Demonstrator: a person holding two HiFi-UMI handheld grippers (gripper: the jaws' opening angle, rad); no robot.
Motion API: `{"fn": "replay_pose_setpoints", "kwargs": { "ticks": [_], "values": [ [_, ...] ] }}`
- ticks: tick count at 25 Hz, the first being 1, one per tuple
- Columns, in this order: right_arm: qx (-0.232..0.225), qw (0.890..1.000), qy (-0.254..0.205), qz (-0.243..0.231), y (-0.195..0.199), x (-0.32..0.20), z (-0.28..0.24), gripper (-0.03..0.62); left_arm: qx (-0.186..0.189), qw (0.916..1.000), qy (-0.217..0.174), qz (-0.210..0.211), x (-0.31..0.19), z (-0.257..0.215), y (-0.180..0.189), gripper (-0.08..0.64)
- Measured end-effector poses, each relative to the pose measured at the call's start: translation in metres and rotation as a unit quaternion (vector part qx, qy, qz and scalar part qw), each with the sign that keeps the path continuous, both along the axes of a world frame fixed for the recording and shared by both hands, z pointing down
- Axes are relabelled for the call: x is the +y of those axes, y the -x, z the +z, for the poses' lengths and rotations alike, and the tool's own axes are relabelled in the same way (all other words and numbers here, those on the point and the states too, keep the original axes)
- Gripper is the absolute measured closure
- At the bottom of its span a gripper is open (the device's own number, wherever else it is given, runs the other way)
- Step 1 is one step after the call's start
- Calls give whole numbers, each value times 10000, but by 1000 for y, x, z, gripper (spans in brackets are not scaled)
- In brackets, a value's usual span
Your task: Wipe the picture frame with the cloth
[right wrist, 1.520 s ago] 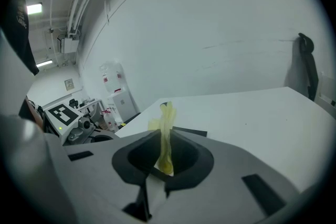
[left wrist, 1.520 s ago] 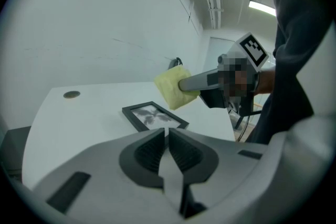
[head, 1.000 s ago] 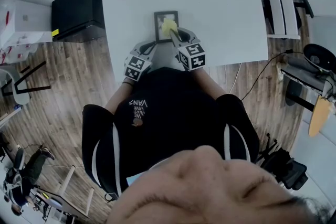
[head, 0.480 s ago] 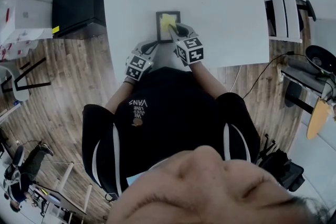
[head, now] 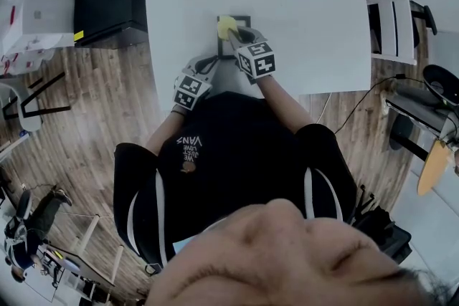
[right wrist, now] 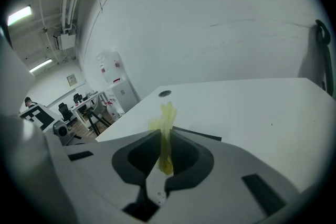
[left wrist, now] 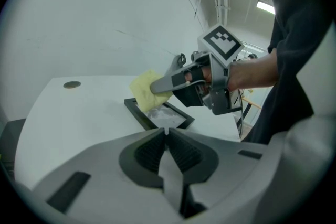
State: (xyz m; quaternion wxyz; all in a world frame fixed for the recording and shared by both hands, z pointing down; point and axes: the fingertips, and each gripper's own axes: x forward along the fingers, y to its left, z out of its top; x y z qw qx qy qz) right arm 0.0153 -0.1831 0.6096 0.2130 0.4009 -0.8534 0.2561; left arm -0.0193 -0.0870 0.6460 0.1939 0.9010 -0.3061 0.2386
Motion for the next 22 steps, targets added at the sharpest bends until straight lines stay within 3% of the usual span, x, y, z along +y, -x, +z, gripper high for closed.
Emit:
{"fn": "replay_pose_setpoints", "kwargs": {
  "ticks": [22],
  "values": [
    [519, 9977, 400, -168, 10, -12, 28, 548, -21, 10000, -17, -70, -2, 1, 3, 526]
  ]
}}
